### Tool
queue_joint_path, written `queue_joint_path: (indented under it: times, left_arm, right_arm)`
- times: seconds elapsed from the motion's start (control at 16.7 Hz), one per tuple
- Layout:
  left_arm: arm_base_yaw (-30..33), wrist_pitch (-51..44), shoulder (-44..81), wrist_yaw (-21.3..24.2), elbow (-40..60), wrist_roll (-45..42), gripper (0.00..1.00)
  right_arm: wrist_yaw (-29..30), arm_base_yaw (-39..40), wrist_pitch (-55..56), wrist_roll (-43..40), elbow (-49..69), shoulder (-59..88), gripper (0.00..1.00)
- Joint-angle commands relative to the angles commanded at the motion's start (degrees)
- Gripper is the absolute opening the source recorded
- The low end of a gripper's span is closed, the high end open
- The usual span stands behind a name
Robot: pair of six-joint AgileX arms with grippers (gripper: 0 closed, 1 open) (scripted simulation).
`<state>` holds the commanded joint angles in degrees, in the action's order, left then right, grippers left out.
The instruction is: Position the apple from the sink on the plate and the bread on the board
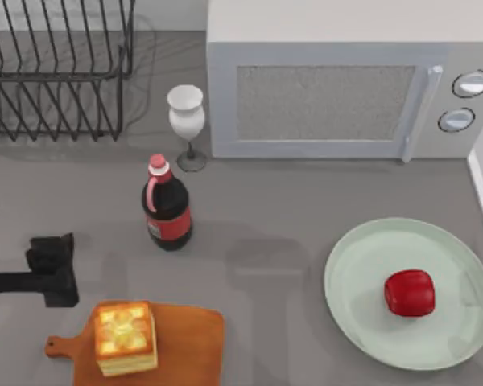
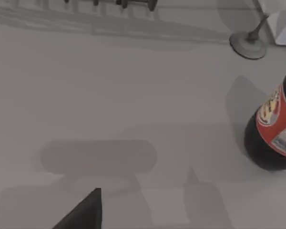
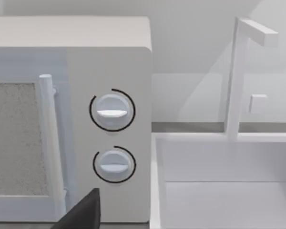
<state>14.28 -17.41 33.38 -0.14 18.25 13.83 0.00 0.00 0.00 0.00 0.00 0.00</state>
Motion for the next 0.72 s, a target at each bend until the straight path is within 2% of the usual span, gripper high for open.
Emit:
queue_joint_path:
  times: [0.36, 0.54, 0.72]
  left_arm:
    - [-10.8, 13.2, -26.7, 0.1, -13.8, -10.5, 1.00]
    - [-13.8, 16.8, -32.5, 0.1, -17.7, -13.4, 1.00]
    - [-14.3, 17.4, -33.4, 0.1, -18.3, -13.8, 1.00]
  right_arm:
    - [0.0, 0.0, 0.0, 0.0, 0.0, 0.0, 1.00]
    - [0.0, 0.0, 0.0, 0.0, 0.0, 0.0, 1.00]
    - [0.0, 0.0, 0.0, 0.0, 0.0, 0.0, 1.00]
